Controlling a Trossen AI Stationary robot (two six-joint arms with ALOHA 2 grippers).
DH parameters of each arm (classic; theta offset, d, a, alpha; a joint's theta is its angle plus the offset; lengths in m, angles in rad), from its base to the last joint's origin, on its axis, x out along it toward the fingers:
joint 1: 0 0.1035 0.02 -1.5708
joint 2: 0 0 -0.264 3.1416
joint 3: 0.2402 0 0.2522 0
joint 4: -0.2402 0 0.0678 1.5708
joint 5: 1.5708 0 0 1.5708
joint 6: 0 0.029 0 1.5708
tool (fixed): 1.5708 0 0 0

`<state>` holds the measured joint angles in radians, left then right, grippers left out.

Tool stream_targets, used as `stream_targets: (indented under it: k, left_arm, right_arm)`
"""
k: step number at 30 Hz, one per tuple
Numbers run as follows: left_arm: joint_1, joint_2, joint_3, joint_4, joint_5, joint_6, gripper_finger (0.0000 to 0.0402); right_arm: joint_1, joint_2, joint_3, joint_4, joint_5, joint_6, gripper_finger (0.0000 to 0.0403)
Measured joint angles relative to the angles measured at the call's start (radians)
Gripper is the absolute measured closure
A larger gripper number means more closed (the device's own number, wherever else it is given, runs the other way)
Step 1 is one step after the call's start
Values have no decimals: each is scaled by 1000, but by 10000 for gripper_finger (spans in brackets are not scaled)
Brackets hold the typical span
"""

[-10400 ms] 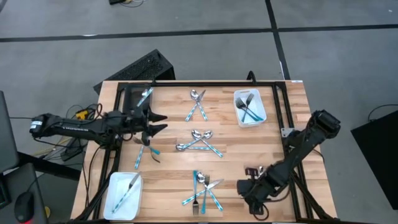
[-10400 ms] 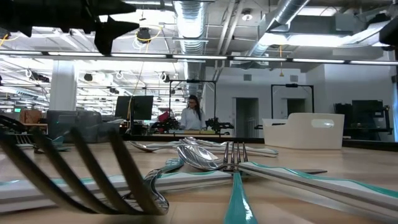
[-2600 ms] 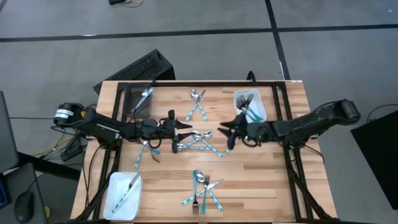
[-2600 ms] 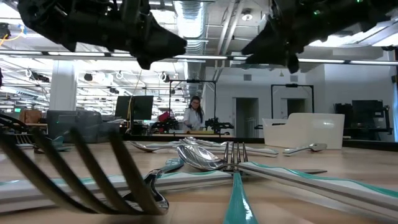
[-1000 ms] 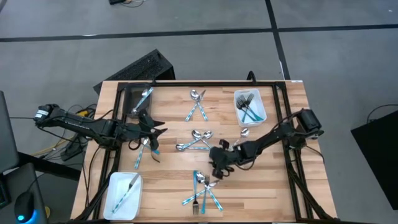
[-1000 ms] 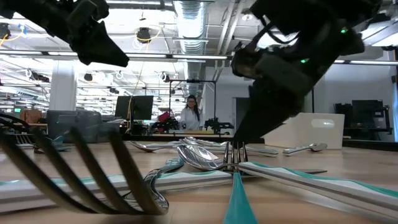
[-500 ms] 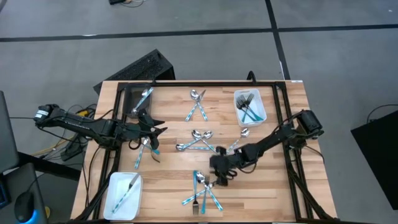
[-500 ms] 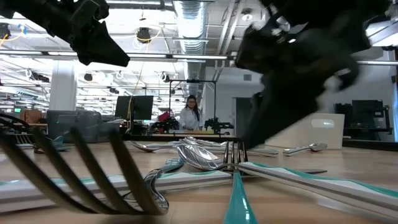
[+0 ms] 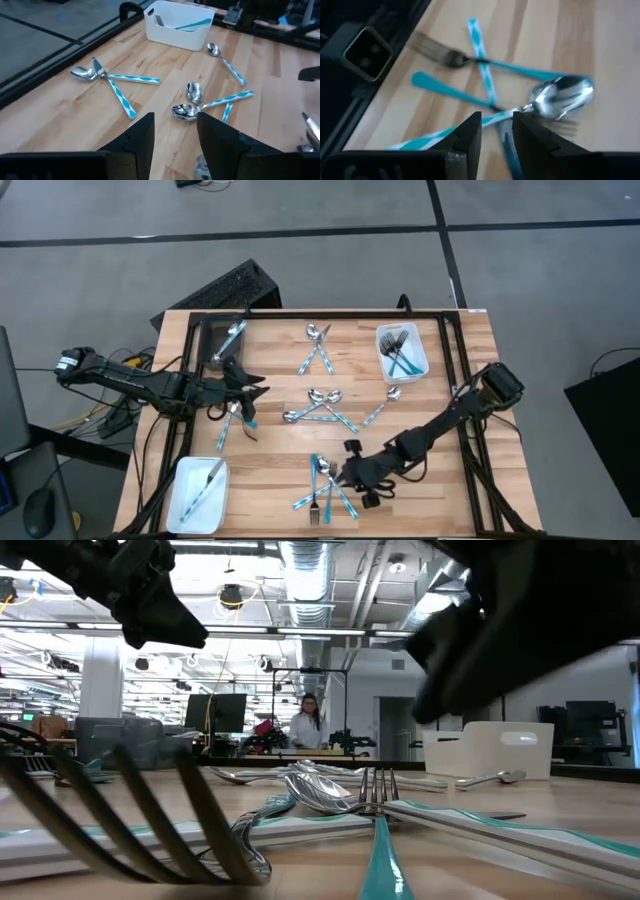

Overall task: Sort silverware by color (type)
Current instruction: Put the light blue table knife into the bottom white bin

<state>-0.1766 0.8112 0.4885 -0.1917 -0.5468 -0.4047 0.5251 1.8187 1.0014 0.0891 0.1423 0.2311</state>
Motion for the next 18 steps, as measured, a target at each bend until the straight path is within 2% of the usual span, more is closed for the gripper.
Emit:
stream_targets:
  k: [6,9,14,18]
  left_arm:
    - [-9,0,0,11,0,11,267]
    - [-9,0,0,28,15,11,267]
    - [-26,0,0,-21,52,15,267]
    - [-72,0,-1,-96,21,7,267]
  right_arm:
    - [-59,0,193,-267,14,-82,270]
    - [-94,1,268,-377,-36,-82,270]
    - [-111,1,310,-395,-65,-47,270]
    - [-97,26,315,-378,-102,1,270]
